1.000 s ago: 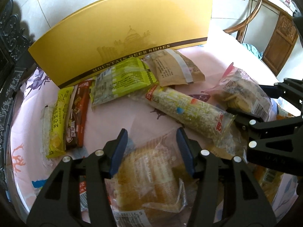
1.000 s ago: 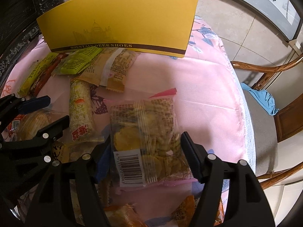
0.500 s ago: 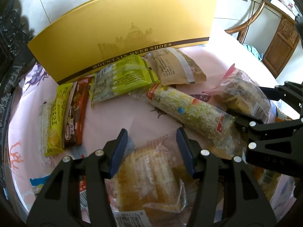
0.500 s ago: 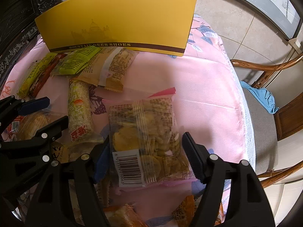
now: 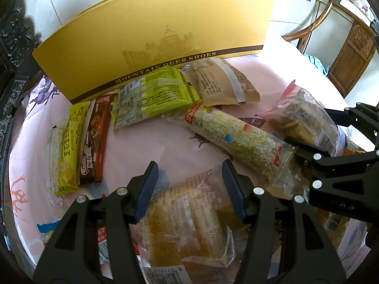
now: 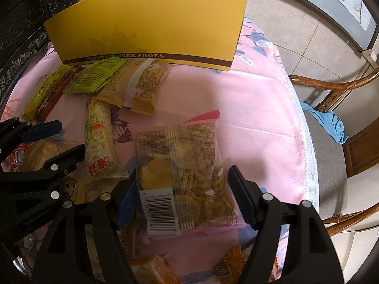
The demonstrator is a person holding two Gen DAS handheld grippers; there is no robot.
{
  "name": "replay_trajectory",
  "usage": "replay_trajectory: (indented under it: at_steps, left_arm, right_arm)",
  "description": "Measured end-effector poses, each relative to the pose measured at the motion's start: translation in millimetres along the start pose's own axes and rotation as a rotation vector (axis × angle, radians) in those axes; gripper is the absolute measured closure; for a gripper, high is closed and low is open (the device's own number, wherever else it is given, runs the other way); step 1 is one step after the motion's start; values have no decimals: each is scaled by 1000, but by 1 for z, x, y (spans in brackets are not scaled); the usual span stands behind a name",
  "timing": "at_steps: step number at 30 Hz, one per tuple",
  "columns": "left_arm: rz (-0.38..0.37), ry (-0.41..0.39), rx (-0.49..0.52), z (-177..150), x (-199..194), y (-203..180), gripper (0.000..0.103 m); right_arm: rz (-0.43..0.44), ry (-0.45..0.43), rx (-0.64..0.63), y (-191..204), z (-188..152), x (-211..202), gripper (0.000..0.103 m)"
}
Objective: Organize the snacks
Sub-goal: 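Grasp the long rice-stick snack with the left tool while the right tool holds the cracker bag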
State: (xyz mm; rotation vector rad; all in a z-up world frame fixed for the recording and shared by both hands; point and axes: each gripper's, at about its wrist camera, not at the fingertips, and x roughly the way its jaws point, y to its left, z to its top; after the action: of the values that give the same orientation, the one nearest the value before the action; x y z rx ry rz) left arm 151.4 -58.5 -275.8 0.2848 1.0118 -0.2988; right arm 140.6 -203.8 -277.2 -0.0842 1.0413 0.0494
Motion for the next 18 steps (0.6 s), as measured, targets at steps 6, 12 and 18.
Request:
replay_trajectory:
  at_steps: [6, 12, 18]
  left_arm:
    - [-6, 11, -13, 2, 0, -1, 46]
    - [-118, 54, -38, 3, -2, 2, 86]
    - [-264, 66, -218, 0, -2, 23, 95]
  right_arm:
    - [-9, -8, 15, 0, -1, -1, 30]
    - [15, -11, 47, -1, -2, -8, 41]
    - [33, -40, 117, -10, 1, -33, 41]
